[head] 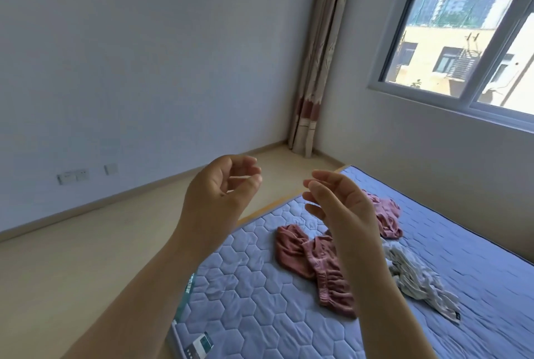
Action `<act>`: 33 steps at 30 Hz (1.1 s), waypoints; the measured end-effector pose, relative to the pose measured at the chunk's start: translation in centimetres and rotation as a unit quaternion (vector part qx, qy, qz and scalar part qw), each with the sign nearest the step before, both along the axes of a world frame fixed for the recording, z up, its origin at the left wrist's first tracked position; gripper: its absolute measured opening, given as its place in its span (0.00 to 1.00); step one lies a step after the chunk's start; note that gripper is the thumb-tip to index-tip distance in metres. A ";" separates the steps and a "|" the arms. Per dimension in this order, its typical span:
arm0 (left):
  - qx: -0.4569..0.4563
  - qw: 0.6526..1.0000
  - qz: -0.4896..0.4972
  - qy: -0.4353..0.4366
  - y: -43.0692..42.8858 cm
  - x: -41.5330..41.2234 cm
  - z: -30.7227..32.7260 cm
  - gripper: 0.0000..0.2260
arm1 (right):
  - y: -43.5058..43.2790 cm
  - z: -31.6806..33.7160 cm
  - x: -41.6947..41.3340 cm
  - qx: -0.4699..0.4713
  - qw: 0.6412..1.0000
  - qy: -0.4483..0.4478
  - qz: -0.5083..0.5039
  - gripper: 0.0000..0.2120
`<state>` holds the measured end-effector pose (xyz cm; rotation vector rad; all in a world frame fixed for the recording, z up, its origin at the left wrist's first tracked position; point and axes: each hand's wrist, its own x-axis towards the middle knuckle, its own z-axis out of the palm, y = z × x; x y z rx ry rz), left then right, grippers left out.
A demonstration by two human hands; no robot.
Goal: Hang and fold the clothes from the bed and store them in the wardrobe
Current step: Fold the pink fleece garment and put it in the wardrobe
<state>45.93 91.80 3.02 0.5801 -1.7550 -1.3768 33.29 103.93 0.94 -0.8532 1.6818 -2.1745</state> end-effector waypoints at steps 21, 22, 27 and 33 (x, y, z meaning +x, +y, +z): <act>0.024 0.986 -0.157 -0.053 -27.7 -9.8 -2.4 0.08 | -25.0 -1.8 -5.3 0.035 0.990 -0.040 -0.133 0.06; 0.021 0.986 -0.155 -0.053 -28.4 -10.0 -2.6 0.08 | -25.7 -1.9 -5.6 0.032 0.990 -0.045 -0.131 0.06; 0.010 0.988 -0.138 -0.062 -31.3 -10.2 -3.8 0.08 | -28.9 -2.5 -6.7 0.038 0.992 -0.062 -0.098 0.07; -0.021 0.989 -0.125 -0.070 -37.0 -9.1 -4.6 0.07 | -34.5 -2.9 -6.6 0.047 0.993 -0.065 -0.083 0.08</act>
